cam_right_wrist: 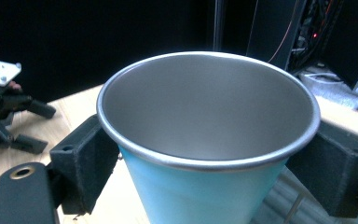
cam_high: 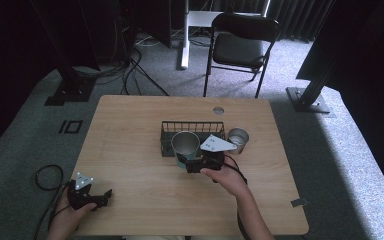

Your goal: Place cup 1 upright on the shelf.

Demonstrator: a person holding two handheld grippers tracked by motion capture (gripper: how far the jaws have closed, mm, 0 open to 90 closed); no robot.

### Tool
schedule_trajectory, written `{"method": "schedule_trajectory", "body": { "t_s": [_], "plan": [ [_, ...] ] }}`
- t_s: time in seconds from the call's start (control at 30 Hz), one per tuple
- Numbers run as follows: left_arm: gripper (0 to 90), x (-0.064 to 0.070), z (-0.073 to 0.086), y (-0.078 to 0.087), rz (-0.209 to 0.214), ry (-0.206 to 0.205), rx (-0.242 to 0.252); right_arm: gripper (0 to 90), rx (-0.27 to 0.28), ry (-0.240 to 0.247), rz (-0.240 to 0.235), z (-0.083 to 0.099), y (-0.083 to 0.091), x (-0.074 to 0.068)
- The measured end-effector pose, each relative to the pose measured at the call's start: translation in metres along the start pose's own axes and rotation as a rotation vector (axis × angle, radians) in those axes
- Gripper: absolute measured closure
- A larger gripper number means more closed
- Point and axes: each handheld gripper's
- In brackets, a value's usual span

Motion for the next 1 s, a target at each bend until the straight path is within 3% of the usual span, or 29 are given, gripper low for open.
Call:
{"method": "schedule_trajectory", "body": {
  "t_s": [0.53, 0.8, 1.0],
  "plan": [
    [2.3, 0.0, 0.0, 0.0, 0.0, 0.0, 0.0, 12.8, 0.086, -0.008, 0.053, -0.048, -0.003, 0.01],
    [2.3, 0.0, 0.0, 0.0, 0.0, 0.001, 0.0, 12.9, 0.102, -0.016, 0.086, -0.066, -0.017, 0.014],
    [2.3, 0.0, 0.0, 0.0, 0.0, 0.0, 0.0, 12.8, 0.107, -0.043, 0.151, -0.072, -0.031, 0.018]
  ]
}}
Point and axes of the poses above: each handheld gripper's, and its own axes: y roughly backward along the jaws, z roughly out of its underside, x roughly to its right, and after that the axes turned 3 degrees about -z, right-handed
